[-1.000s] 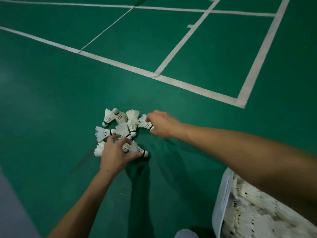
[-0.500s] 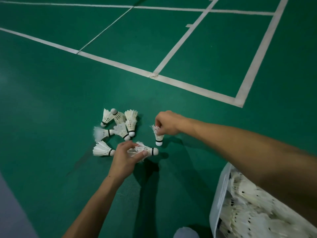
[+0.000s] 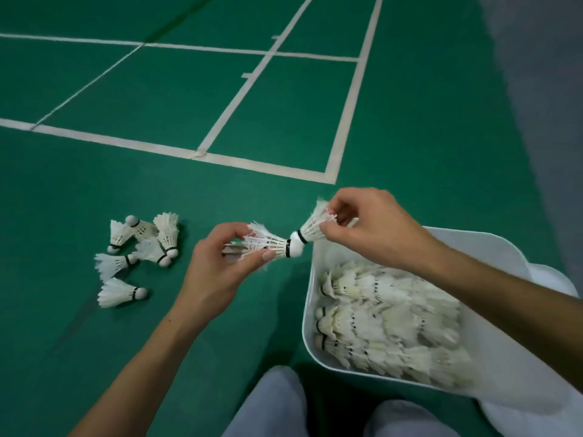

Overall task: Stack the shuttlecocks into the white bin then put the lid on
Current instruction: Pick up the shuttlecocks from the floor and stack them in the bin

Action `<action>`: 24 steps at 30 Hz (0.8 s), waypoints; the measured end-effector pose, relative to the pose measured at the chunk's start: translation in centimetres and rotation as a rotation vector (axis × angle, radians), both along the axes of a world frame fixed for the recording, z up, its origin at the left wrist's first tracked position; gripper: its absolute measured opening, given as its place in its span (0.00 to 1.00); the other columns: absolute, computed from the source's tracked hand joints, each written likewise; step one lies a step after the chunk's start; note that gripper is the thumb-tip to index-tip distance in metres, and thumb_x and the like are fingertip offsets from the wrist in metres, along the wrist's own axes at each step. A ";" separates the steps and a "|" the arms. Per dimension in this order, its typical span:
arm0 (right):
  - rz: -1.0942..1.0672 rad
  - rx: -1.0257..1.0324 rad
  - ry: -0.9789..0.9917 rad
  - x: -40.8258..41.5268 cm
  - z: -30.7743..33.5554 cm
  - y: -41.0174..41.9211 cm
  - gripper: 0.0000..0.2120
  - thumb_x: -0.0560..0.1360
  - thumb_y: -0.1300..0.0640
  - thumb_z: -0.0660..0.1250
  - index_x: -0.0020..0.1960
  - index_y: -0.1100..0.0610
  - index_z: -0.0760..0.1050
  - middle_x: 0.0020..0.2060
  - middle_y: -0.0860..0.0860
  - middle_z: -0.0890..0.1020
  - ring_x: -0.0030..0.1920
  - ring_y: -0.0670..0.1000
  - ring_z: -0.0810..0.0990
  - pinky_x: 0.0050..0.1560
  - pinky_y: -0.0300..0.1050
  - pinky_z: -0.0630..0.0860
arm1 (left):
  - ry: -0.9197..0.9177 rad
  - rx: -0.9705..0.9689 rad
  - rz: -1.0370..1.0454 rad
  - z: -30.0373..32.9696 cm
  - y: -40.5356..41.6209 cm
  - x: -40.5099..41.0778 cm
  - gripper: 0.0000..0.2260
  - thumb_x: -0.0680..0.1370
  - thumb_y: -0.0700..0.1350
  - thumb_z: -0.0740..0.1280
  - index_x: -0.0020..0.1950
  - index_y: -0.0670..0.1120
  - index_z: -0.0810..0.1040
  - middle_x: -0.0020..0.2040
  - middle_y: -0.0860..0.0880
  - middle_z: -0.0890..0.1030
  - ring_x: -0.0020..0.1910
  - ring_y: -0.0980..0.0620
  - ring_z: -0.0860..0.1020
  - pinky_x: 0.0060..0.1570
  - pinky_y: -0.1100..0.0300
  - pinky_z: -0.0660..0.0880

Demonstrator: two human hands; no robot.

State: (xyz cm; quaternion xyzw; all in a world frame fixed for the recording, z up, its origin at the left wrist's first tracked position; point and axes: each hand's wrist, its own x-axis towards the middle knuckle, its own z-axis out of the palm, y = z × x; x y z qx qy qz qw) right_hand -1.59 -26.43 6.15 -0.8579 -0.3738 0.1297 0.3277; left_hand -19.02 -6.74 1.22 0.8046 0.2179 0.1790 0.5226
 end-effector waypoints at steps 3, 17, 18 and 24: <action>-0.151 -0.014 0.043 -0.9 0.9 -7.0 0.05 0.74 0.49 0.75 0.46 0.48 0.81 0.39 0.44 0.85 0.41 0.41 0.83 0.44 0.44 0.82 | -0.034 0.022 -0.159 1.7 -2.8 0.5 0.12 0.68 0.50 0.80 0.47 0.56 0.81 0.56 0.55 0.85 0.50 0.59 0.84 0.50 0.66 0.79; -0.482 -0.366 0.157 -5.5 -6.1 -17.6 0.06 0.74 0.55 0.75 0.41 0.56 0.84 0.35 0.49 0.85 0.38 0.48 0.83 0.44 0.49 0.83 | -0.019 0.160 -0.320 0.2 -11.3 0.4 0.16 0.65 0.58 0.80 0.42 0.52 0.78 0.58 0.59 0.84 0.56 0.59 0.83 0.58 0.55 0.80; -0.468 -0.350 0.197 -5.5 -6.5 -17.3 0.06 0.74 0.55 0.75 0.41 0.57 0.84 0.35 0.49 0.84 0.38 0.47 0.82 0.43 0.47 0.81 | -0.025 0.170 -0.318 0.0 -11.6 0.5 0.17 0.65 0.58 0.80 0.42 0.51 0.78 0.58 0.59 0.84 0.56 0.60 0.83 0.57 0.55 0.80; -0.426 -0.275 0.380 -5.0 -8.5 -16.5 0.06 0.78 0.60 0.72 0.46 0.62 0.85 0.39 0.51 0.85 0.40 0.50 0.84 0.45 0.48 0.84 | -0.068 0.250 -0.378 -1.0 -12.8 1.7 0.17 0.67 0.58 0.82 0.42 0.49 0.81 0.57 0.58 0.85 0.55 0.58 0.83 0.55 0.55 0.80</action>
